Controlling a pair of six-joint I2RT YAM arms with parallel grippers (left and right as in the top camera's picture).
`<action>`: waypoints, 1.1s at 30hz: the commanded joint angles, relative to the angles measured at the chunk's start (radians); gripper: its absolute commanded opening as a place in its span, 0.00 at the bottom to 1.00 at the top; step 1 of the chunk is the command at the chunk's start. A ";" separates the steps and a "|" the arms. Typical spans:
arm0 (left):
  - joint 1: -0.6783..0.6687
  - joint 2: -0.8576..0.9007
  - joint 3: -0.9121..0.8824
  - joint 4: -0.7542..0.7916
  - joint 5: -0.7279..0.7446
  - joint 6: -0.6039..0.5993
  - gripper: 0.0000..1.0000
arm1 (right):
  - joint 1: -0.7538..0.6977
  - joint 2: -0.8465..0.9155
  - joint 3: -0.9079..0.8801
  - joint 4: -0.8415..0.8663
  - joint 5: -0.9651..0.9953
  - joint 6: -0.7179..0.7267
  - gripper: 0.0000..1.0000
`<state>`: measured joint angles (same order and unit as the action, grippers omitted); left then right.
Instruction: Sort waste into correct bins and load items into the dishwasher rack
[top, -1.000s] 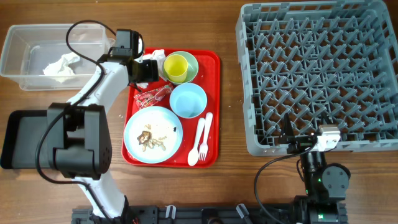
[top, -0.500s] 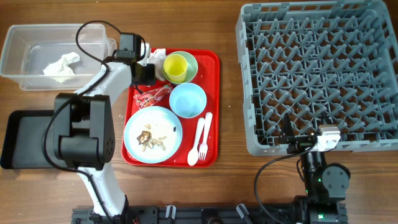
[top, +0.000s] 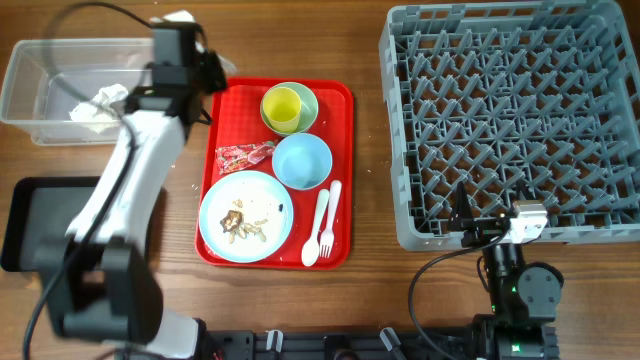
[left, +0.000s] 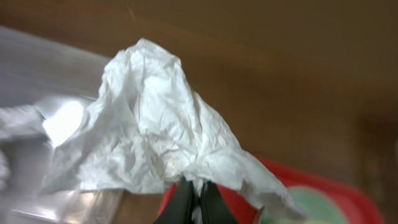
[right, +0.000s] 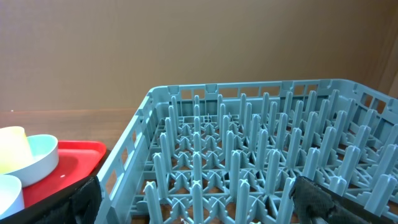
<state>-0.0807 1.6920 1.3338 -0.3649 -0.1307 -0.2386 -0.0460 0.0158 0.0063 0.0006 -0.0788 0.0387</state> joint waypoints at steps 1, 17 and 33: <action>0.069 -0.064 0.015 0.074 -0.153 -0.145 0.04 | -0.005 -0.002 -0.001 0.004 -0.009 -0.011 1.00; 0.399 0.182 0.015 0.194 -0.183 -0.477 0.30 | -0.005 -0.002 -0.001 0.004 -0.009 -0.011 1.00; 0.381 -0.114 0.015 0.014 0.753 -0.208 0.90 | -0.005 -0.002 -0.001 0.004 -0.009 -0.011 1.00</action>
<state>0.3355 1.6756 1.3479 -0.2699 0.2150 -0.6556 -0.0460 0.0158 0.0063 0.0006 -0.0788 0.0387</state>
